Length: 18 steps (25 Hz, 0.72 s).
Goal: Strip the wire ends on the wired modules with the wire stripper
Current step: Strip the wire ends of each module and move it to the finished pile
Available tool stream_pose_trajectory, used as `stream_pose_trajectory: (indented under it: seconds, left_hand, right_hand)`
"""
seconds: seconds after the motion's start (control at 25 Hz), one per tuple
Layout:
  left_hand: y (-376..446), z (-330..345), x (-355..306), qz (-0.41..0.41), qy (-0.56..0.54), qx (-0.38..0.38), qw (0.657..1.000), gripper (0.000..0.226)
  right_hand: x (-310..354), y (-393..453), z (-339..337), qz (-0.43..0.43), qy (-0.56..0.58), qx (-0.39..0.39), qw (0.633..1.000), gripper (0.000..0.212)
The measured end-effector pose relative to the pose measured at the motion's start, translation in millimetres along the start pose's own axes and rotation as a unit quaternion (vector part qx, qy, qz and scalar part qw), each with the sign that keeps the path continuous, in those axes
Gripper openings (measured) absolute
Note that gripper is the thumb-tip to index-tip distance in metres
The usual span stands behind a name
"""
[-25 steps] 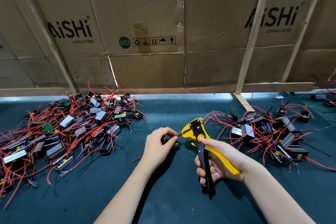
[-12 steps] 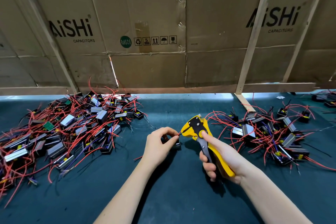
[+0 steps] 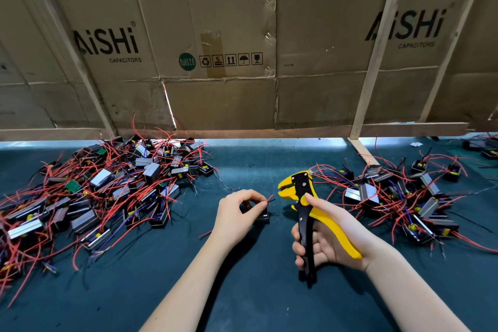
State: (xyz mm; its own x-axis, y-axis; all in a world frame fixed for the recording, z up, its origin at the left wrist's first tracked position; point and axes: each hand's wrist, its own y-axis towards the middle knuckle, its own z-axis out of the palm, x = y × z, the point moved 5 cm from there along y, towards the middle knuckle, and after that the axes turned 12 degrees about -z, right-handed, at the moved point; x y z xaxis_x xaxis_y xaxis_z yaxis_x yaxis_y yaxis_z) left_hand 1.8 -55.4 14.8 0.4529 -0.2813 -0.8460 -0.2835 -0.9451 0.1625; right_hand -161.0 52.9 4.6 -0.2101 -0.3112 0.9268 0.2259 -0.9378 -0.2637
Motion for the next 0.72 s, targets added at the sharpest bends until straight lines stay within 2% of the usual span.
stream_pose_trajectory:
  seconds: [0.2, 0.44, 0.6, 0.72]
  left_hand:
    - [1.4, -0.7, 1.6, -0.008, -0.002, -0.011, 1.0, 0.008]
    - [-1.8, -1.4, -1.6, 0.015, -0.004, 0.005, 1.0, 0.007]
    - [-2.3, 0.3, -3.4, 0.038, 0.03, 0.0, 0.999, 0.004]
    - [-3.1, 1.0, -5.2, 0.06, 0.039, 0.002, 0.997, 0.005]
  right_hand:
    - [3.0, -2.9, -0.5, 0.017, 0.029, 0.027, 0.999, 0.065]
    - [2.1, -0.2, -3.8, 0.002, 0.077, -0.045, 0.996, 0.062]
    - [2.0, -1.7, 1.0, 0.024, 0.004, 0.042, 0.999, 0.064]
    - [2.9, -2.1, 2.4, 0.029, -0.007, 0.056, 0.998, 0.064]
